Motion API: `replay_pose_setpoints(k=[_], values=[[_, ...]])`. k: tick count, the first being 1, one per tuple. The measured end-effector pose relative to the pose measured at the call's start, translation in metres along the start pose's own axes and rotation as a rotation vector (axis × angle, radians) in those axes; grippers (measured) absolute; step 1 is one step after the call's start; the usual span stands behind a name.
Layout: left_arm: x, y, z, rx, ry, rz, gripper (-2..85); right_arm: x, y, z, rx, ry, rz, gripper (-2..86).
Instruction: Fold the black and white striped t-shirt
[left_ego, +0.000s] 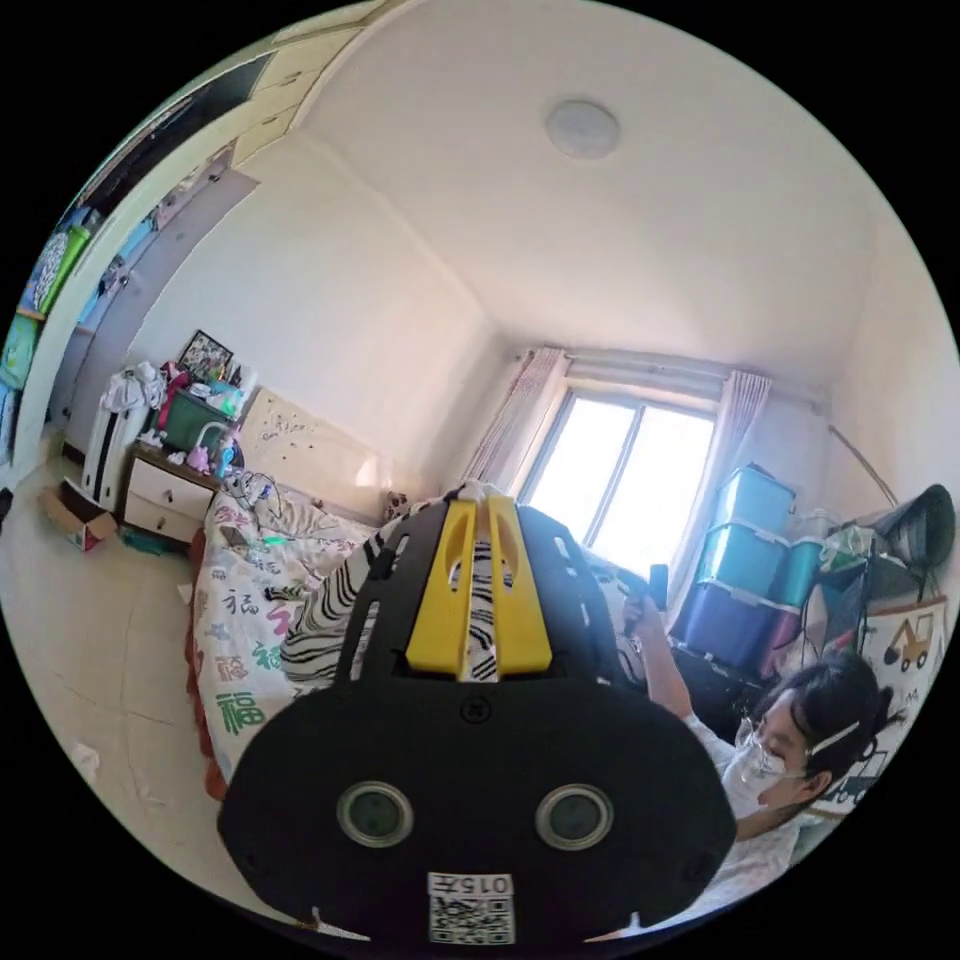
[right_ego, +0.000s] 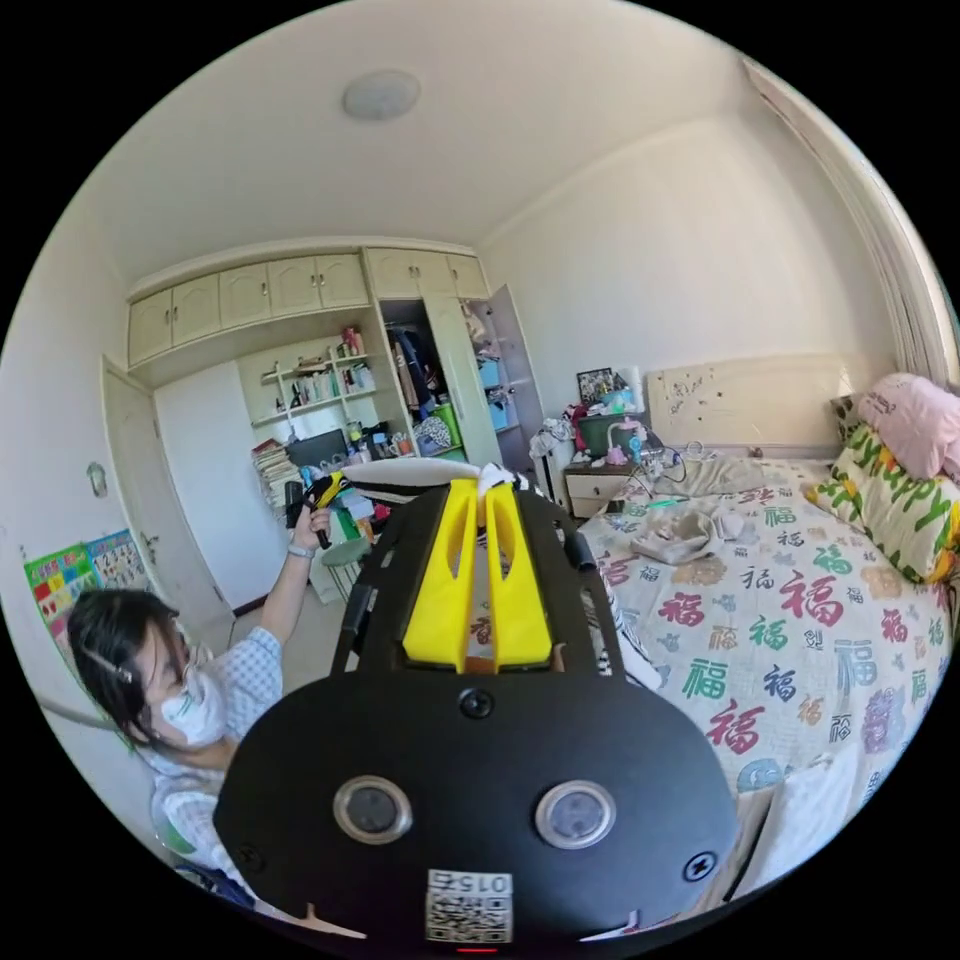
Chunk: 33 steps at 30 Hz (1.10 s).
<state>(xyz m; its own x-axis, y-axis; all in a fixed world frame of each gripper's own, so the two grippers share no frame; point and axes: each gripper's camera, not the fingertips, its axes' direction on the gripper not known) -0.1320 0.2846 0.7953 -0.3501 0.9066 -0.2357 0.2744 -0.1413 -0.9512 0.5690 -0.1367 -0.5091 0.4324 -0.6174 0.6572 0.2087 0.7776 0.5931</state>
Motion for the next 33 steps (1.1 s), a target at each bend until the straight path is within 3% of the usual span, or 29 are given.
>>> replay_pose_setpoints(k=[7,12,15,20,30,33], values=[[0.032,0.149,-0.056,-0.299,0.007,0.089,-0.1,-0.032,0.150,-0.009,-0.228,-0.146,0.104,-0.1],[0.007,0.318,-0.047,-0.742,-0.055,-0.028,0.1,-0.012,0.276,0.041,-0.581,-0.164,0.372,-0.1],[-0.009,0.381,-0.032,-0.903,-0.086,-0.113,0.2,-0.008,0.295,0.068,-0.731,-0.137,0.410,-0.1],[0.002,0.415,-0.018,-0.983,-0.135,-0.105,0.5,-0.034,0.288,0.098,-1.000,-0.066,0.278,-0.1],[0.018,0.454,0.007,-1.099,-0.294,-0.069,0.9,-0.060,0.283,0.123,-1.155,-0.087,0.218,0.0],[0.013,0.476,0.011,-1.235,-0.408,-0.081,1.0,-0.052,0.273,0.090,-1.035,-0.057,0.271,-0.2]])
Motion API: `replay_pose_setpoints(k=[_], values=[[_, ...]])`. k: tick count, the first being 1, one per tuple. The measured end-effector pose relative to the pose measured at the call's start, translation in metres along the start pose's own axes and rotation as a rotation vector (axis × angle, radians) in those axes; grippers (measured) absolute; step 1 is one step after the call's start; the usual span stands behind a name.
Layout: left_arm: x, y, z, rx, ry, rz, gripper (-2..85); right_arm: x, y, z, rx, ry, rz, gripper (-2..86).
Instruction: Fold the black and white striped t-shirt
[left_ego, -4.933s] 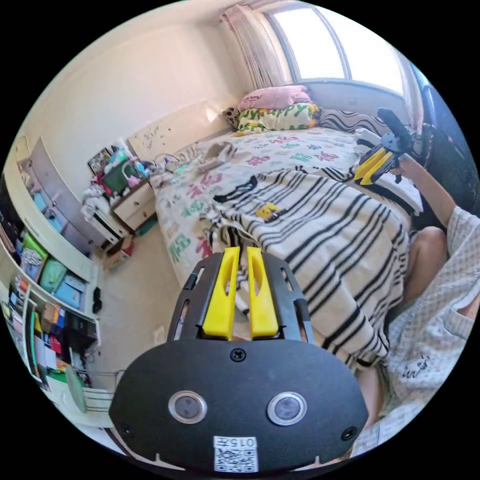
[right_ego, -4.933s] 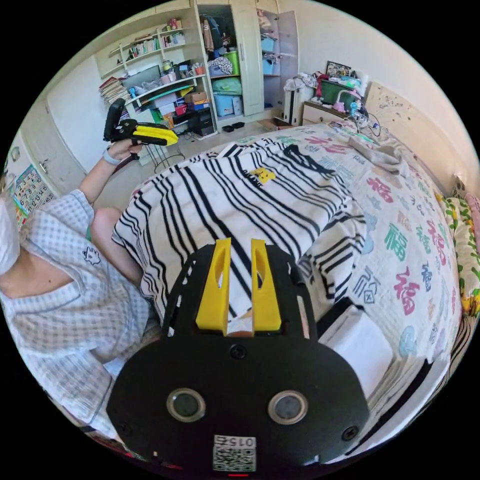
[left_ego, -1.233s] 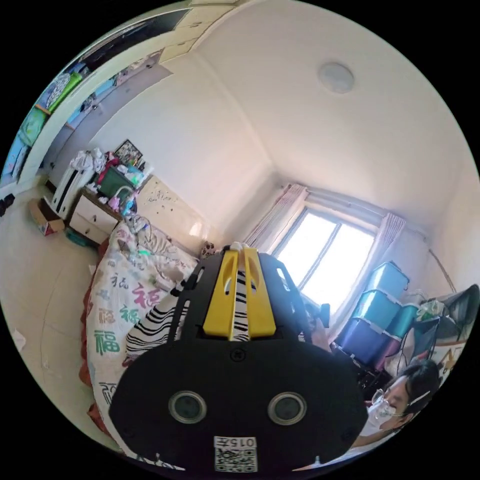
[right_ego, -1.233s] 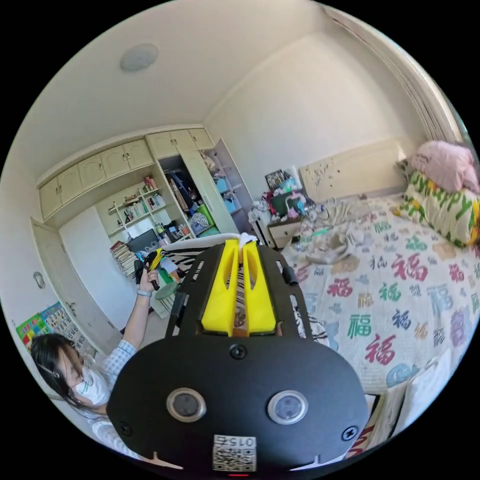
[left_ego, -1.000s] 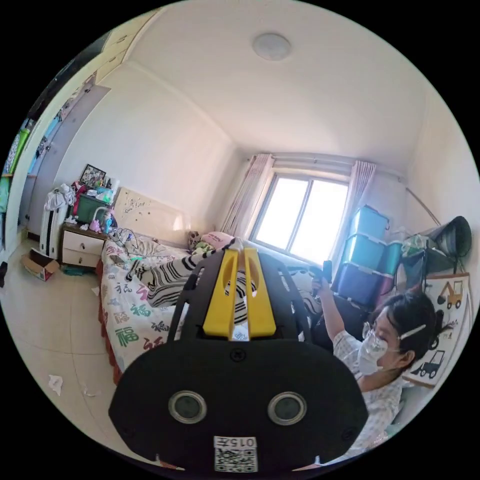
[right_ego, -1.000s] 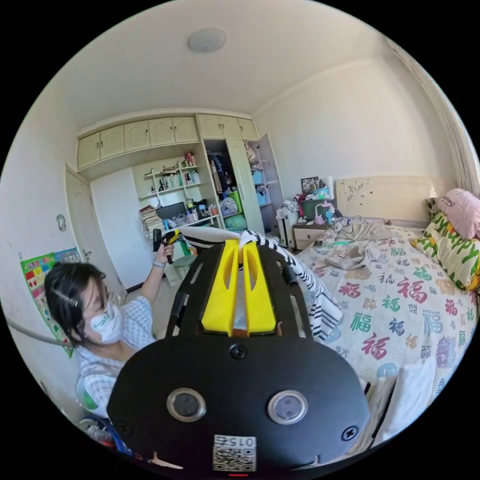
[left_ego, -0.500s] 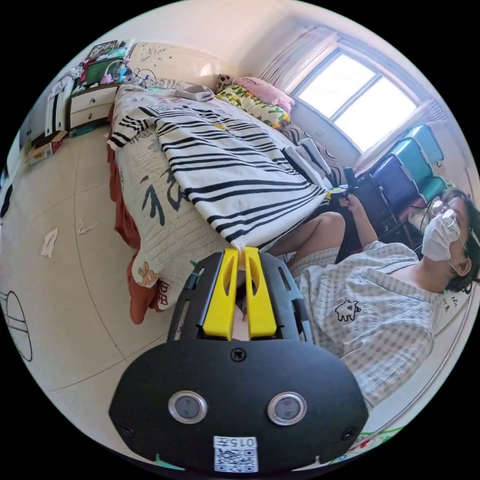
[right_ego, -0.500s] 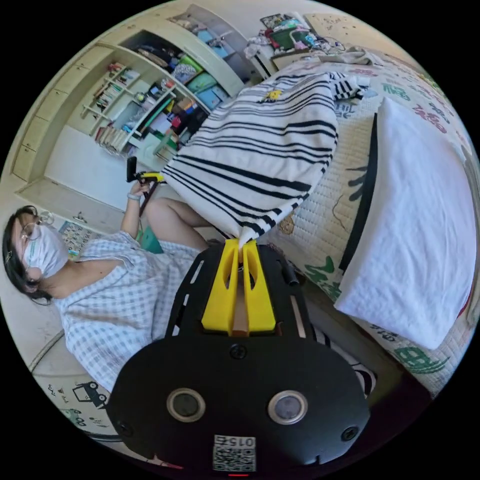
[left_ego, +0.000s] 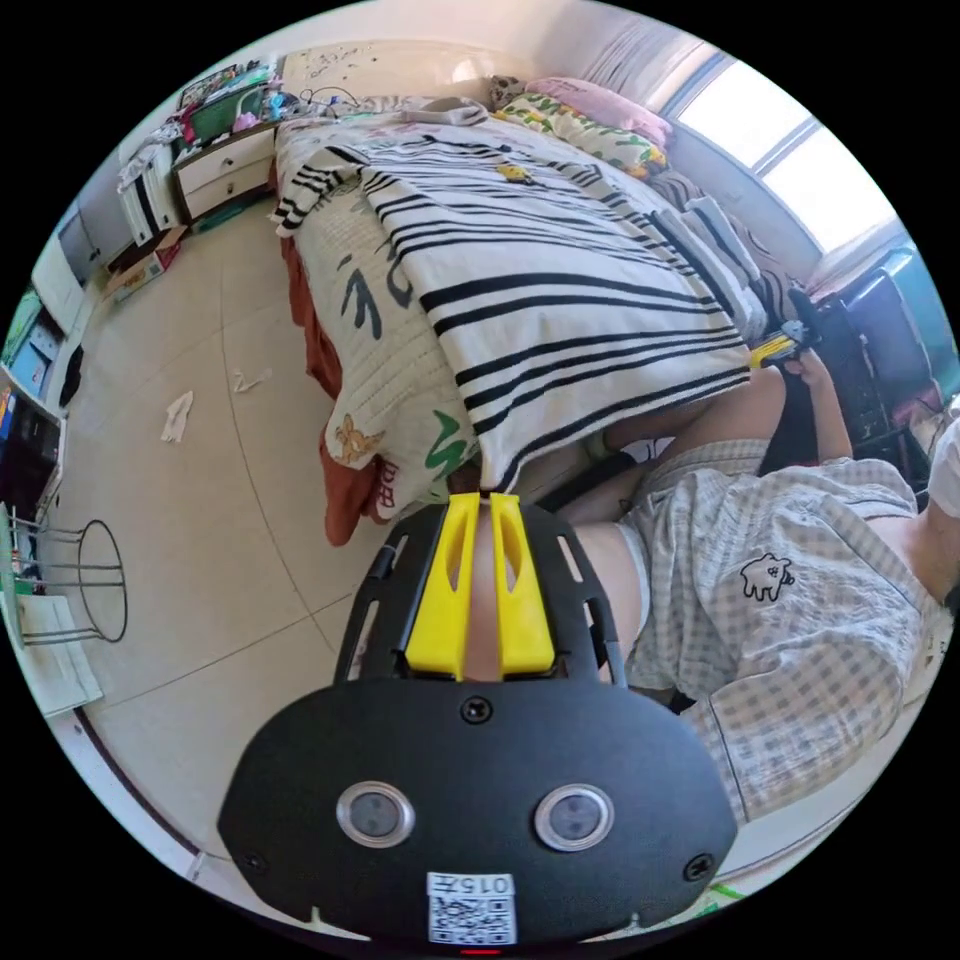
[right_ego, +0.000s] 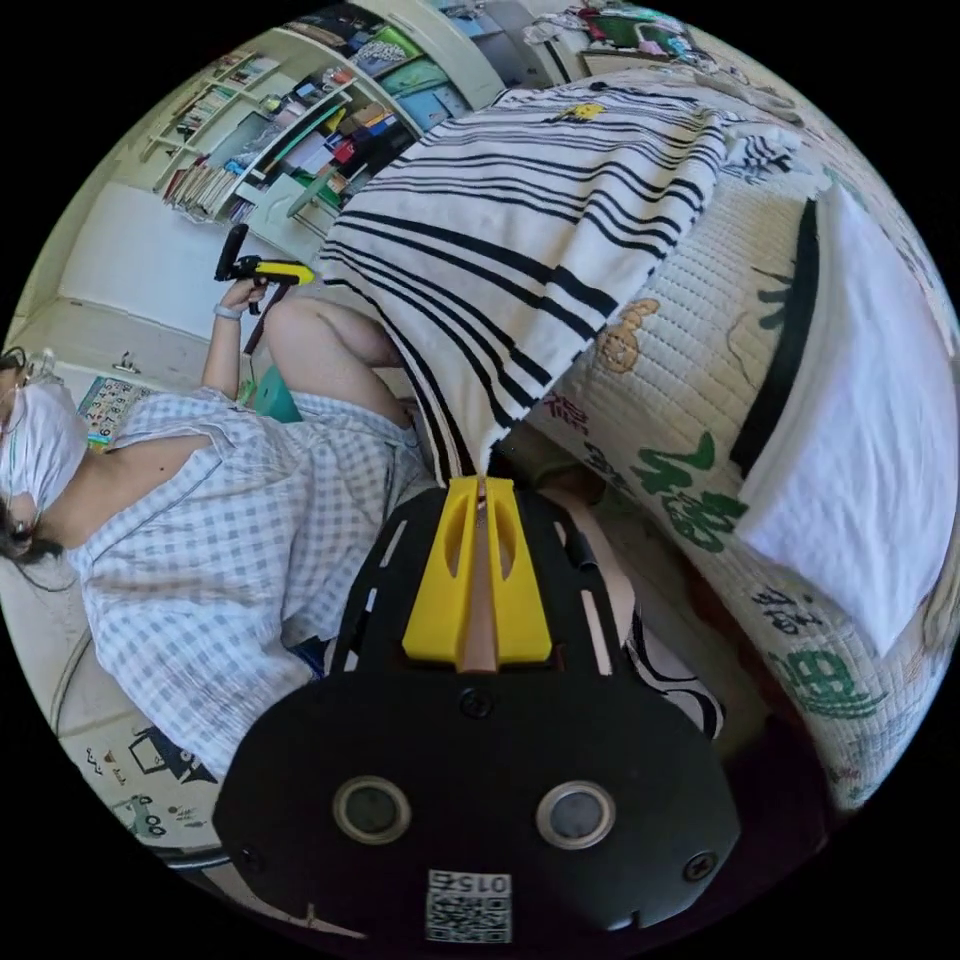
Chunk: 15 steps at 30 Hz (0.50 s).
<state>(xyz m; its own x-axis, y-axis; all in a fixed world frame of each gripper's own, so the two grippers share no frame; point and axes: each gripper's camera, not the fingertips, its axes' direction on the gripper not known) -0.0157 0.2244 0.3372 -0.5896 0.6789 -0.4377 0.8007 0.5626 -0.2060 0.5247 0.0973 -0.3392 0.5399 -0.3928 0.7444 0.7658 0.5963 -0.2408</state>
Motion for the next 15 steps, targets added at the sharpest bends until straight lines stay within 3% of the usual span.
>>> replay_pose_setpoints(k=[4,8,11,15], values=[[0.002,0.017,-0.017,0.070,-0.077,-0.045,1.3,0.014,0.024,-0.057,0.292,0.020,0.048,-0.1],[0.013,-0.017,-0.054,0.428,0.005,0.012,2.7,0.028,-0.002,-0.111,0.565,0.102,0.037,0.8],[0.038,-0.089,-0.051,0.506,0.059,0.124,4.4,0.038,-0.059,-0.134,0.582,0.230,0.011,2.1],[0.097,-0.224,-0.024,0.492,0.039,0.301,5.3,0.075,-0.161,-0.147,0.450,0.472,0.069,4.5]])
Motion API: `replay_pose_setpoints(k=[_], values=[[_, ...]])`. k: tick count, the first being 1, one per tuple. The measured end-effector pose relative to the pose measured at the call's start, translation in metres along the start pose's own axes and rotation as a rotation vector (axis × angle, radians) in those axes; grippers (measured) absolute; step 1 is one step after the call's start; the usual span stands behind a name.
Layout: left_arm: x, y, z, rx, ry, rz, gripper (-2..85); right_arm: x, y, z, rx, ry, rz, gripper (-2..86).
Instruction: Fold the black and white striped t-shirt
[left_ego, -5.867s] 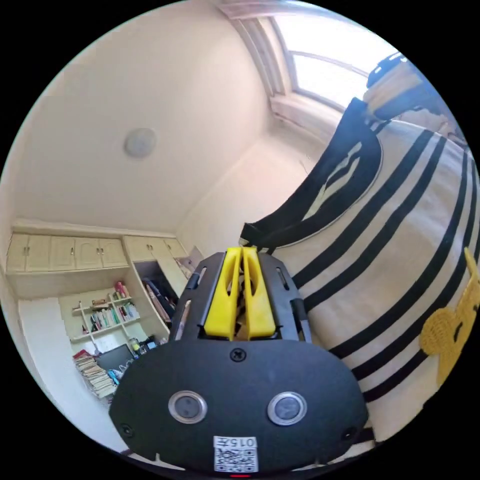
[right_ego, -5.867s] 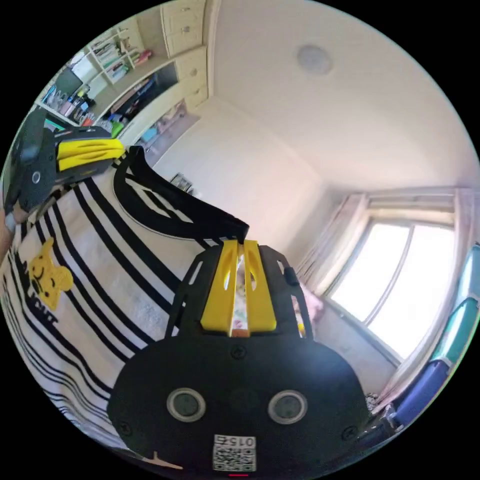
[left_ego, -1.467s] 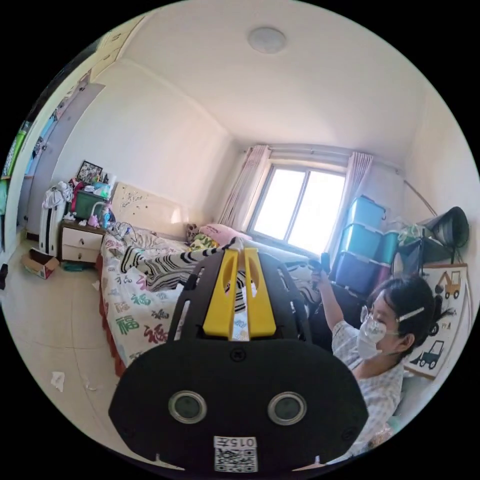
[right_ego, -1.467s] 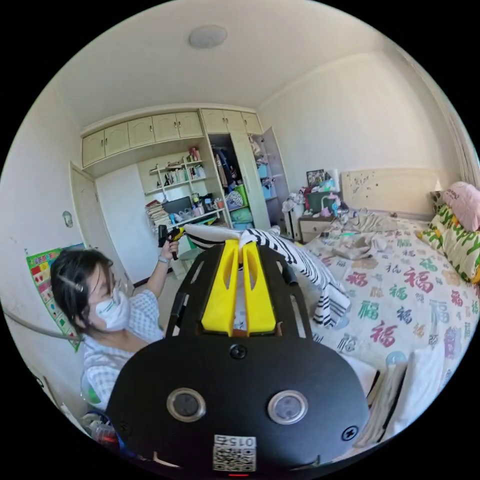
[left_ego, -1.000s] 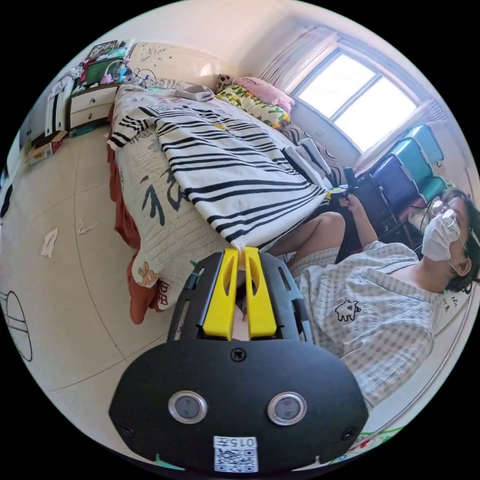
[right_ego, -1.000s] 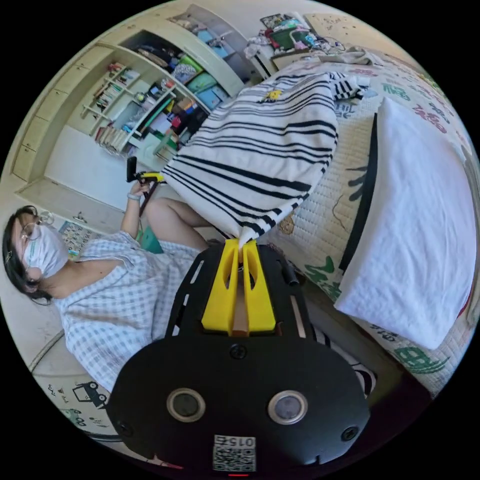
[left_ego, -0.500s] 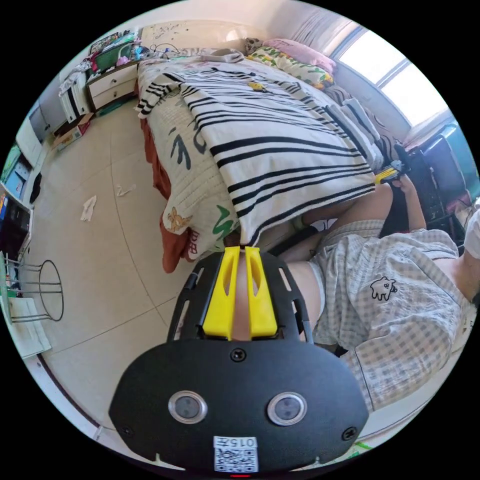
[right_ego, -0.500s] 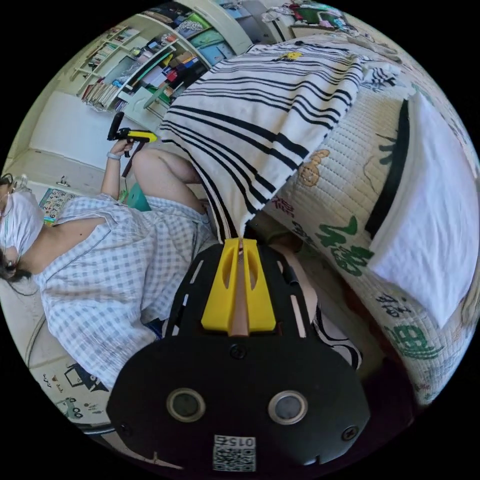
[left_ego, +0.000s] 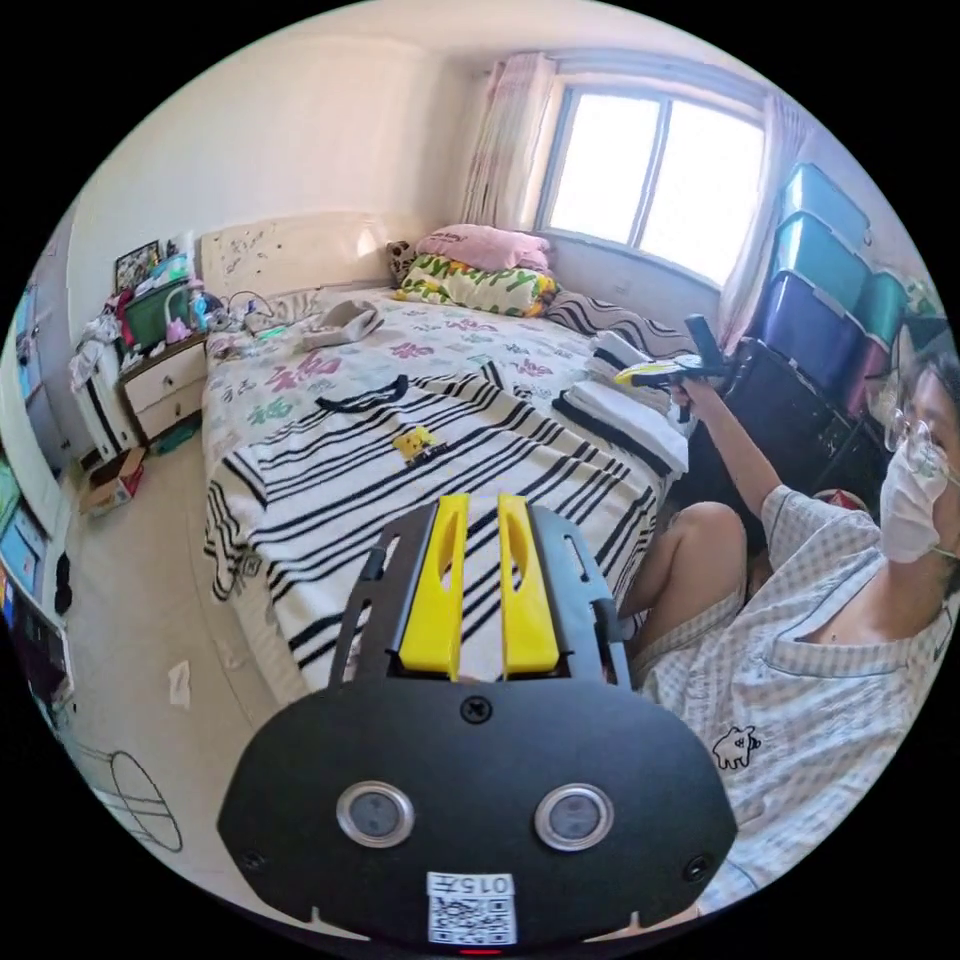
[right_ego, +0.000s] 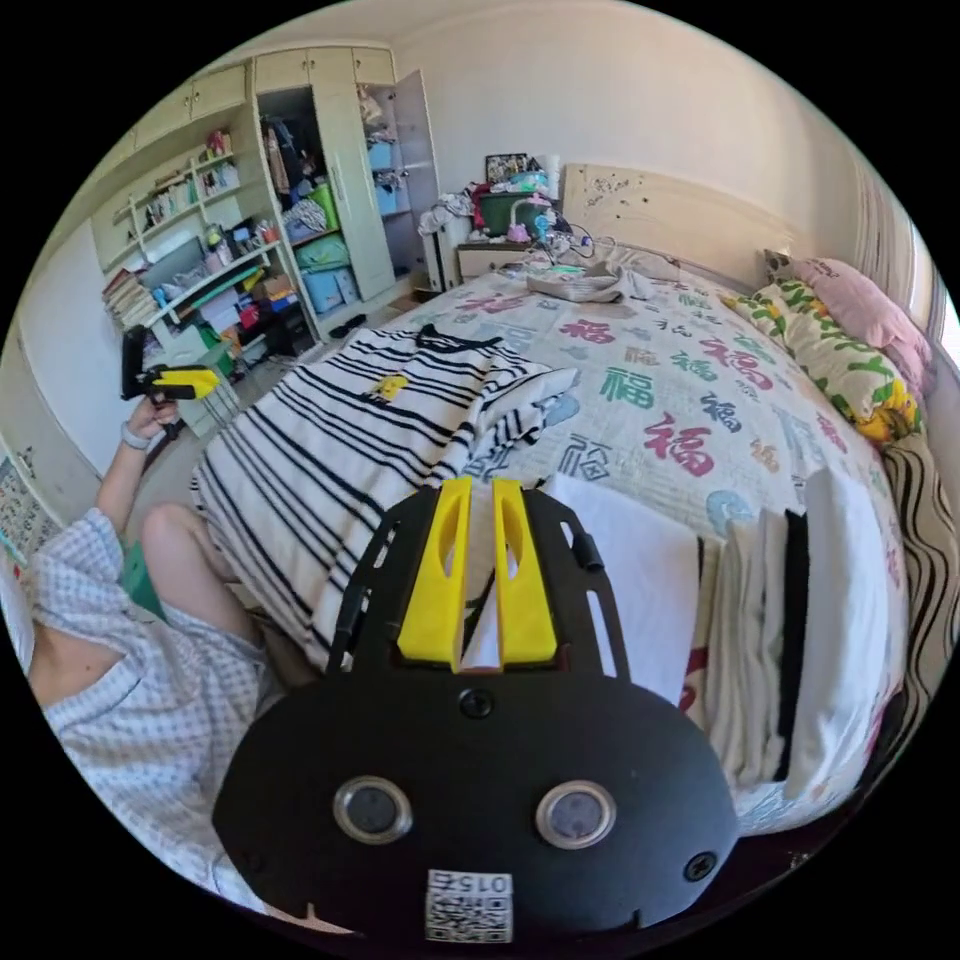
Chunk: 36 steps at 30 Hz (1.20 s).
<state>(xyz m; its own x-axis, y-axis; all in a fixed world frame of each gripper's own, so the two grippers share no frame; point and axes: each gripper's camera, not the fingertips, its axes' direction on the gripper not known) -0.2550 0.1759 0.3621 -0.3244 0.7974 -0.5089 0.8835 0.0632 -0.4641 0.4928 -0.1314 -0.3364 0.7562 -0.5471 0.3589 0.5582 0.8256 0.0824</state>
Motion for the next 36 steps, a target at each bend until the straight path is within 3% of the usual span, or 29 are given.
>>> replay_pose_setpoints(k=[2,9,13,17,18,20,22,24,27,30,36], values=[[0.010,-0.052,0.045,-0.009,-0.007,0.060,5.4,0.017,-0.036,0.024,-0.072,0.039,0.002,4.7],[0.031,-0.221,0.248,-0.126,0.071,0.130,5.6,0.098,-0.134,0.102,-0.241,-0.362,0.014,6.7],[0.022,-0.265,0.344,-0.225,0.005,0.105,6.3,0.116,-0.141,0.143,-0.365,-0.416,-0.050,7.0],[-0.009,-0.281,0.427,-0.347,0.069,0.041,6.0,0.135,-0.138,0.123,-0.281,-0.584,-0.099,2.3],[-0.014,-0.281,0.440,-0.366,0.100,0.051,4.4,0.136,-0.136,0.116,-0.263,-0.535,-0.100,1.7],[-0.018,-0.280,0.448,-0.359,0.142,0.083,1.8,0.133,-0.135,0.104,-0.239,-0.465,-0.132,1.2],[-0.026,-0.277,0.430,-0.238,0.152,0.059,0.9,0.128,-0.135,0.090,-0.207,-0.418,-0.174,1.0],[-0.049,-0.262,0.382,0.004,0.207,-0.008,0.2,0.115,-0.134,0.062,-0.099,-0.419,-0.280,1.1],[-0.092,-0.216,0.335,0.216,0.269,-0.138,-0.3,0.093,-0.131,0.032,-0.056,-0.526,-0.458,2.2],[-0.136,-0.161,0.323,0.195,0.262,-0.281,-0.2,0.079,-0.127,0.028,-0.139,-0.566,-0.594,4.3],[-0.179,-0.101,0.309,0.194,0.232,-0.424,3.4,0.144,-0.148,0.054,-0.145,-0.498,-0.193,6.5]])
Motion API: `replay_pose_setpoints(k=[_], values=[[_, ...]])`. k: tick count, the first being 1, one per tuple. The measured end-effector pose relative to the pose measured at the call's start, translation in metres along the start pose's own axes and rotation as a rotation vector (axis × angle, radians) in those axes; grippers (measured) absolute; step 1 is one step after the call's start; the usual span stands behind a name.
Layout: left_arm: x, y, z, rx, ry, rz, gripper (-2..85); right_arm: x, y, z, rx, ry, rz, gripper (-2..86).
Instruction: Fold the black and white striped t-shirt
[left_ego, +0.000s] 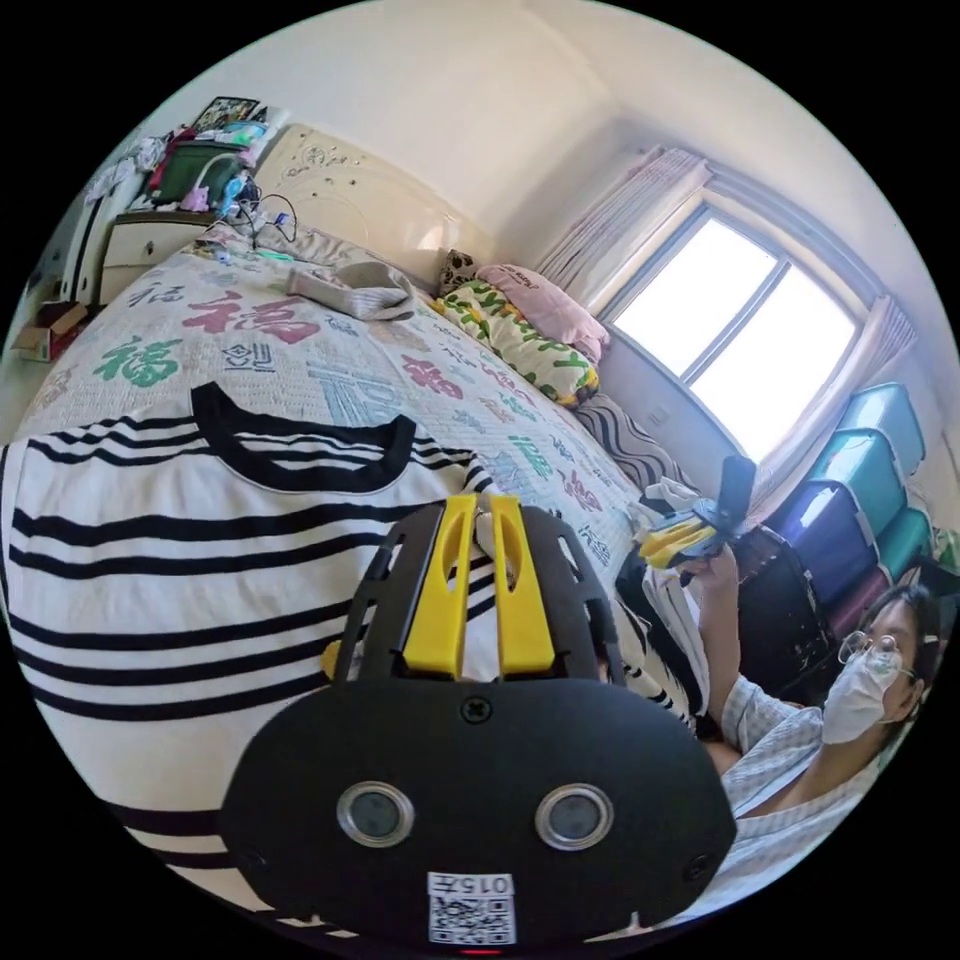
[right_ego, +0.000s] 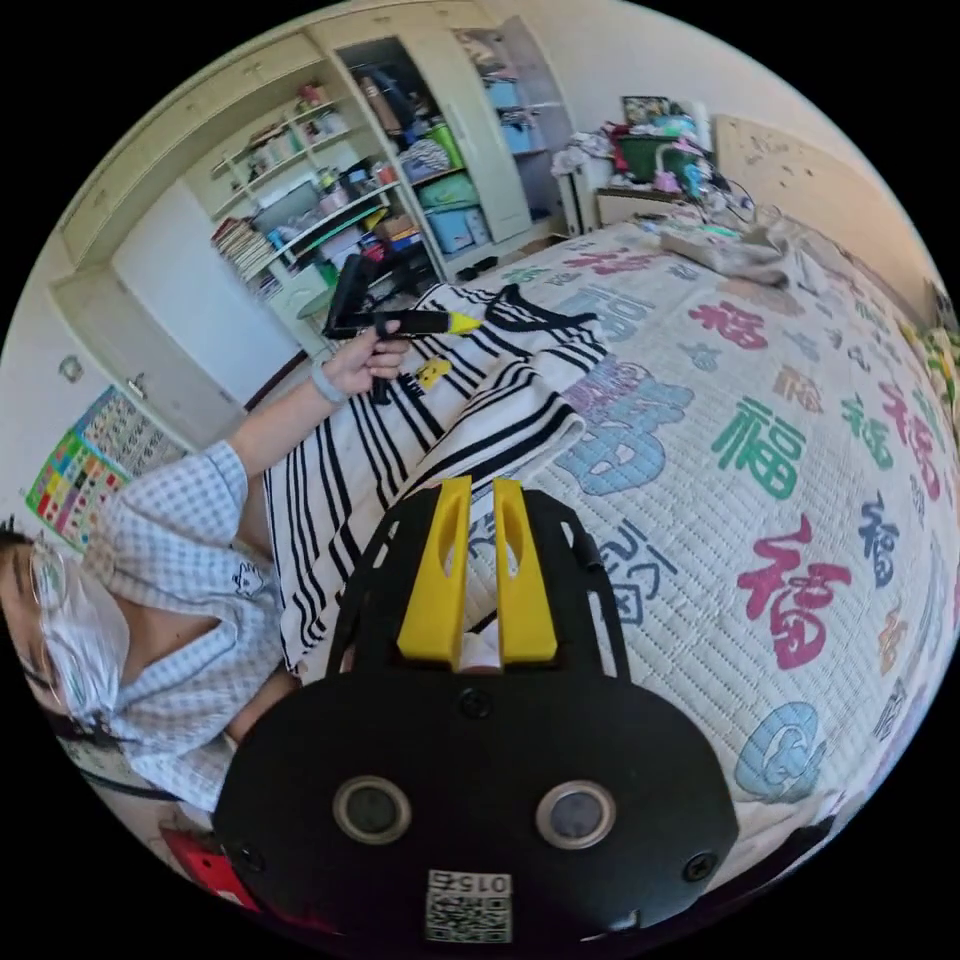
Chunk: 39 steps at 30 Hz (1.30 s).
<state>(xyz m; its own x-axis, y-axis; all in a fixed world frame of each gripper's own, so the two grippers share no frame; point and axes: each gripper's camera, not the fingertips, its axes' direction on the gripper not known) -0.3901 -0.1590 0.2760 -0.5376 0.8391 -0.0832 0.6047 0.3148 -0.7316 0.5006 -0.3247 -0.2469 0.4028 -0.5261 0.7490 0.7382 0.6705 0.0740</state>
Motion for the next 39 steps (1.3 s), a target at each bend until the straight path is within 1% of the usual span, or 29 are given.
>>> replay_pose_setpoints(k=[2,4,6,8,10,11,12,13,14,15,16,19,21,23,25,26,30,34,39], values=[[0.012,-0.007,0.004,-0.016,0.024,0.048,5.3,0.018,-0.002,0.003,0.002,-0.040,0.081,8.5],[0.036,-0.019,0.018,-0.067,0.005,0.142,6.8,0.023,-0.005,0.006,-0.029,-0.069,0.089,9.1],[0.075,-0.034,0.050,-0.143,-0.108,0.305,8.1,0.006,-0.011,0.009,-0.070,-0.133,-0.038,9.2],[0.094,-0.044,0.083,-0.221,-0.131,0.387,8.3,-0.010,-0.016,0.011,-0.094,-0.194,-0.129,9.6],[0.097,-0.054,0.117,-0.304,-0.086,0.393,8.5,-0.026,-0.021,0.021,-0.156,-0.191,-0.195,10.0],[0.093,-0.061,0.139,-0.361,-0.072,0.382,8.3,-0.033,-0.023,0.032,-0.223,-0.161,-0.224,9.9],[0.087,-0.065,0.160,-0.431,-0.087,0.369,8.0,-0.039,-0.025,0.043,-0.294,-0.132,-0.240,9.8],[0.085,-0.065,0.170,-0.470,-0.097,0.366,7.4,-0.040,-0.026,0.049,-0.325,-0.123,-0.246,9.1],[0.080,-0.065,0.187,-0.559,-0.106,0.370,6.1,-0.043,-0.027,0.059,-0.380,-0.113,-0.255,7.8],[0.077,-0.065,0.195,-0.602,-0.128,0.366,3.8,-0.045,-0.028,0.066,-0.420,-0.109,-0.263,3.6],[0.076,-0.065,0.194,-0.593,-0.128,0.371,2.6,-0.046,-0.028,0.068,-0.432,-0.107,-0.267,1.4],[0.078,-0.080,0.180,-0.548,-0.052,0.354,0.9,-0.052,-0.025,0.059,-0.395,-0.048,-0.296,0.0],[0.094,-0.096,0.162,-0.444,0.007,0.390,0.4,-0.053,-0.018,0.039,-0.340,0.023,-0.291,-0.4],[0.109,-0.107,0.154,-0.365,0.052,0.435,0.3,-0.052,-0.008,0.020,-0.286,0.052,-0.294,-0.5],[0.123,-0.117,0.153,-0.309,0.108,0.463,0.2,-0.051,0.004,0.000,-0.219,0.058,-0.296,-0.6],[0.131,-0.122,0.157,-0.287,0.167,0.475,0.1,-0.051,0.013,-0.011,-0.182,0.050,-0.302,-0.6],[0.142,-0.129,0.195,-0.303,0.341,0.445,0.0,-0.048,0.037,-0.028,-0.106,0.077,-0.297,-0.7],[0.139,-0.126,0.224,-0.321,0.338,0.420,0.0,-0.040,0.050,-0.028,-0.082,0.064,-0.281,-0.6],[0.111,-0.123,0.245,-0.394,0.364,0.331,0.8,-0.036,0.057,-0.009,-0.138,0.064,-0.302,-0.3]])
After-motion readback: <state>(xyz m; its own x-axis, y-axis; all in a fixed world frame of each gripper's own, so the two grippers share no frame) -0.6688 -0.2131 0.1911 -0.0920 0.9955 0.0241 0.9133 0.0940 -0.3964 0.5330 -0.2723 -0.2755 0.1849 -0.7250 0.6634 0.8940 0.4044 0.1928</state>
